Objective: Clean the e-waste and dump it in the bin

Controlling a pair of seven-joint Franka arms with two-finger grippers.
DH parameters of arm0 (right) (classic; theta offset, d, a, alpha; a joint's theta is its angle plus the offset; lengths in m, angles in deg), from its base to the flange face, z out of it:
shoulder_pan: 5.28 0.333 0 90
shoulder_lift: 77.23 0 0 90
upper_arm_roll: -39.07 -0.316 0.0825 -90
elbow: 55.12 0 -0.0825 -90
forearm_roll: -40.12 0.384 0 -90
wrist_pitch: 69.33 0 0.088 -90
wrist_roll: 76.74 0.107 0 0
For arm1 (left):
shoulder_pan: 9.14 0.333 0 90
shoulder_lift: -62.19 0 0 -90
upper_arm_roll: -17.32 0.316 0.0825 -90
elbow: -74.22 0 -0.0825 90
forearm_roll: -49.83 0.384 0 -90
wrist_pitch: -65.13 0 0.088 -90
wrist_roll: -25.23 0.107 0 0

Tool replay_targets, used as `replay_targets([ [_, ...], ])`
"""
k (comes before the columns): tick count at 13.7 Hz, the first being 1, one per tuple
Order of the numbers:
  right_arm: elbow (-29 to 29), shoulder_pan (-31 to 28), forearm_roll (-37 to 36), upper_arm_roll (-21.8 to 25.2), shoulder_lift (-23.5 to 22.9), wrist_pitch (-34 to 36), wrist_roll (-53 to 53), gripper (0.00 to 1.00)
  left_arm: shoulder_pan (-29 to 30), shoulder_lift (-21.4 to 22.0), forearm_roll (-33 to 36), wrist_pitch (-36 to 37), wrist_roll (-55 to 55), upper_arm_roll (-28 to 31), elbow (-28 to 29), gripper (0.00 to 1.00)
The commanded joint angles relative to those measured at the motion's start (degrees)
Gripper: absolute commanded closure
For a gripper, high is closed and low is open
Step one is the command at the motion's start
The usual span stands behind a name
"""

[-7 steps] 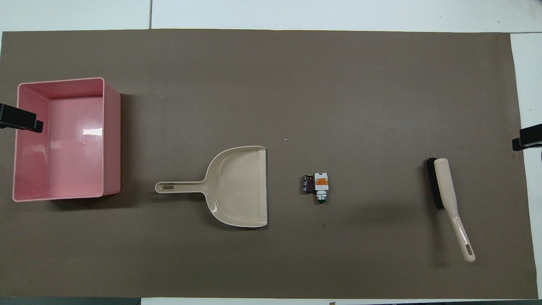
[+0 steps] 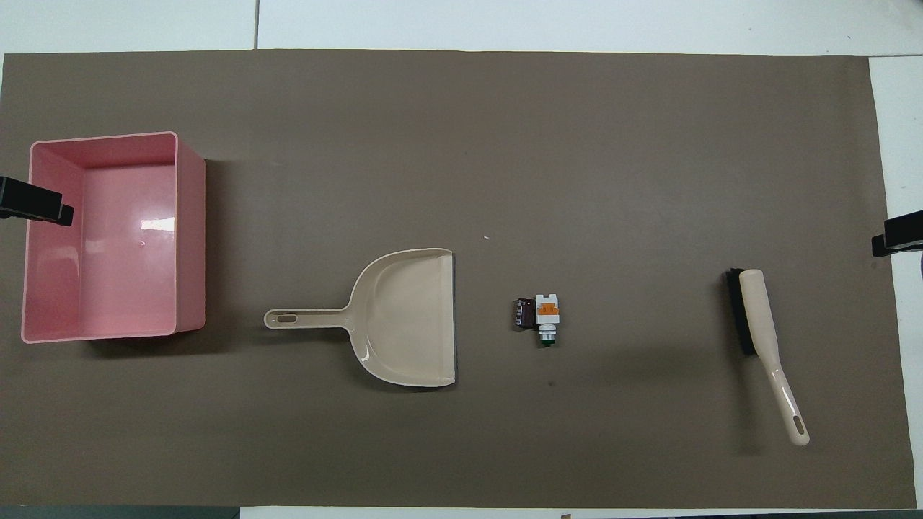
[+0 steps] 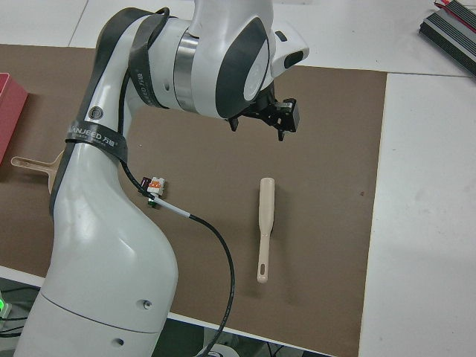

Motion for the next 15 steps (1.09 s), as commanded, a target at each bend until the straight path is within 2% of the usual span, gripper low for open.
replay_targets([
  [1,-1.8,-0.7,-0.1,-0.3,1.3,-1.1,-0.8,0.01,0.4,0.8,-0.5,-0.3,-0.3,-0.2,1.1,0.00],
  [10,-2.9,-0.4,0.2,-0.5,1.9,1.8,-2.4,0.01,0.4,0.8,-0.5,-0.3,-0.3,-0.2,1.1,0.00],
  [13,-7.0,-0.3,0.3,-0.5,3.9,0.1,-3.1,0.01,0.4,0.8,-0.5,-0.3,-0.3,-0.2,1.1,0.00],
  [15,-14.8,-0.3,0.3,-0.5,7.7,-3.4,-3.7,0.01,0.4,0.8,-0.5,-0.3,-0.3,-0.2,1.1,0.00],
])
